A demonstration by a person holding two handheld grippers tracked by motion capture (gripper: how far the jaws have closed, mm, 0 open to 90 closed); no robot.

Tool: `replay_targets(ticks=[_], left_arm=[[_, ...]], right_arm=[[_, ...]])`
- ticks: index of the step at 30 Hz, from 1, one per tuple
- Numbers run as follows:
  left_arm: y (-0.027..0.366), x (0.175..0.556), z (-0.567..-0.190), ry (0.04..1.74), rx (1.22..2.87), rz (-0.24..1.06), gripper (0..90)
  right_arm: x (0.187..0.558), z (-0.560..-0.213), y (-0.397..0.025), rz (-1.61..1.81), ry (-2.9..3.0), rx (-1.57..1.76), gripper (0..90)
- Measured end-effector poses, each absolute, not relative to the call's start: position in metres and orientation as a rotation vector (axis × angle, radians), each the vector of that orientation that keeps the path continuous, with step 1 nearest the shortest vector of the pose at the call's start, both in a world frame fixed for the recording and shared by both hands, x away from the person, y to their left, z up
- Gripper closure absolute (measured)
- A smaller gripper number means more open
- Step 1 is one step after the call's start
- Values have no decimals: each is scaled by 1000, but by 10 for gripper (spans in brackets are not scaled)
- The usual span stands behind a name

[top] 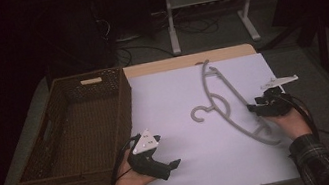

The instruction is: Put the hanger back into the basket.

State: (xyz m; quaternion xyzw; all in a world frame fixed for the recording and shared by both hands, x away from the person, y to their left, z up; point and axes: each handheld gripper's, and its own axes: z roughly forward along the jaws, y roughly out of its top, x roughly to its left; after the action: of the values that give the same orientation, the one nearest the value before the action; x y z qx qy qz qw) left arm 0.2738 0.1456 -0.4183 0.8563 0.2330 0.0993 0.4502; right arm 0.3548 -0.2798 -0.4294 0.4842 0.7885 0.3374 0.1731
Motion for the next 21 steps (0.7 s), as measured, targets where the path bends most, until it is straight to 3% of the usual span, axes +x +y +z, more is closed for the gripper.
replay_targets(ticks=[4,10,21], left_arm=[[145,273,-419,576,2121,247,0],[145,275,-418,577,2120,254,11],[145,271,-418,571,2130,266,11]], right_arm=[[360,-435,-282,970,2248,1391,621],[354,-437,-293,935,2269,1391,878],[351,-446,-299,863,2358,1363,895]])
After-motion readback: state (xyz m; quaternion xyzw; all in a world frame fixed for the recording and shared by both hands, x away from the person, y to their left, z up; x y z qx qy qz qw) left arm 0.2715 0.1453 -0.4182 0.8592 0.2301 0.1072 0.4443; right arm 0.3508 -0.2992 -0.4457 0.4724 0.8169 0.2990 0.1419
